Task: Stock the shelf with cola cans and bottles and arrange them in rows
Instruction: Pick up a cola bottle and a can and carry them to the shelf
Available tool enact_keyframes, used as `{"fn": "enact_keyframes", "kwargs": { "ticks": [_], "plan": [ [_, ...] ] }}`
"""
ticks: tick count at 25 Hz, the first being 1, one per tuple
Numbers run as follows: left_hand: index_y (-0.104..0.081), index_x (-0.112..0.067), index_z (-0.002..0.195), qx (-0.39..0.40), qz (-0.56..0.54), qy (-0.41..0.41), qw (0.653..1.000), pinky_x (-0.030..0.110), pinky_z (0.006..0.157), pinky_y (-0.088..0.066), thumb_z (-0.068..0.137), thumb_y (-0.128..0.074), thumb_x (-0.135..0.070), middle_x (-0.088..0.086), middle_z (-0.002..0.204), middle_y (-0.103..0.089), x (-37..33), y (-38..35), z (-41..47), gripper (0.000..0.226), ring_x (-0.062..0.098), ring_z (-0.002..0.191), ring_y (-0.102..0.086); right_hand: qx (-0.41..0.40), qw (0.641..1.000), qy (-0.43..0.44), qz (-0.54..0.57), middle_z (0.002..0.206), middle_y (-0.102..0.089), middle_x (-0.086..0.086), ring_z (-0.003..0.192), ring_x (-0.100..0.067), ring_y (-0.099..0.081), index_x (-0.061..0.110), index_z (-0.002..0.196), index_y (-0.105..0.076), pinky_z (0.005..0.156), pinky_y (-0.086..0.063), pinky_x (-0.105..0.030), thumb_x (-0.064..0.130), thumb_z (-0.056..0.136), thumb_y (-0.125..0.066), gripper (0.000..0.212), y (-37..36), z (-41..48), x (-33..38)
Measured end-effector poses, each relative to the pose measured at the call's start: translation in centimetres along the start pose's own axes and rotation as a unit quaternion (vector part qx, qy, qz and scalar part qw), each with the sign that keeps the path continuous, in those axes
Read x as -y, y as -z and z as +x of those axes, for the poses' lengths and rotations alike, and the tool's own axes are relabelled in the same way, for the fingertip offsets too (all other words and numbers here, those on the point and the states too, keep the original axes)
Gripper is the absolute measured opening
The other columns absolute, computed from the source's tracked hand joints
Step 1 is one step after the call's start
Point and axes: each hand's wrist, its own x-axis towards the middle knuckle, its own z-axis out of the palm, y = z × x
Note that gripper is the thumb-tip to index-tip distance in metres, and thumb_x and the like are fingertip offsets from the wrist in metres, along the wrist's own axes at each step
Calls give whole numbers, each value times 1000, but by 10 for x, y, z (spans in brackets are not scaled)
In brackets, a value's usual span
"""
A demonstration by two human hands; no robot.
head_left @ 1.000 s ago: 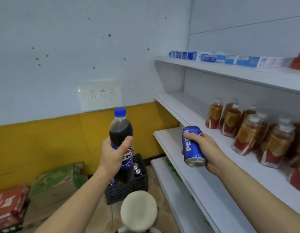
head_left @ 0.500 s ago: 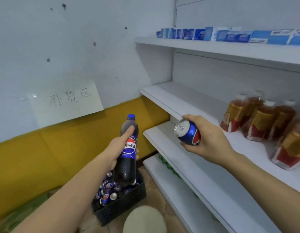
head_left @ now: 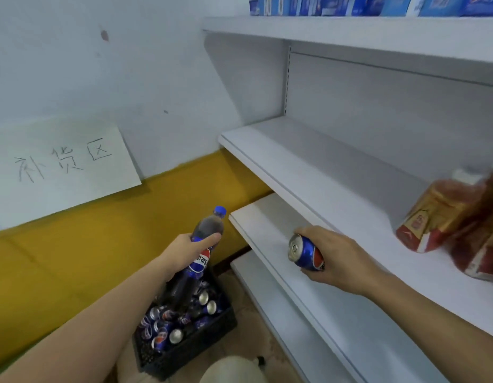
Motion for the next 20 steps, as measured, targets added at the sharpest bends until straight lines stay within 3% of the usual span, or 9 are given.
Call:
{"fn": "enact_keyframes", "kwargs": {
  "ticks": [7,11,14,20],
  "plan": [
    [-67,-13,100,138,97,-112,979,37,72,-62,82,-75,-56,8,85,-77,-27,-54,135,47,24,78,-75,-34,984,-176,22,126,-54,21,102,-2,-56,44,137,-35,86,-51,-19,51,74,-73,73,-69,-17,-16],
    [-68,-8,100,250,125,-92,956,49,81,-62,82,-78,-50,14,82,-76,-9,-91,163,47,32,77,-75,-44,939,-340,26,130,-51,21,100,-4,-57,47,139,-30,84,-52,-20,57,73,-70,78,-95,-74,-2],
    [-69,-14,99,309,168,-123,928,47,81,-63,80,-78,-52,10,81,-77,-16,-127,163,44,28,75,-76,-70,904,-422,10,128,-51,22,98,-4,-57,44,140,-34,80,-48,-16,56,73,-72,78,-88,-115,2],
    [-72,-15,94,333,121,-173,919,51,81,-62,60,-80,-66,10,79,-76,-25,-214,152,62,31,75,-75,-51,901,-429,-24,131,-54,19,105,-9,-59,41,140,-37,86,-53,-25,53,72,-73,78,-93,-144,-43]
  ]
}}
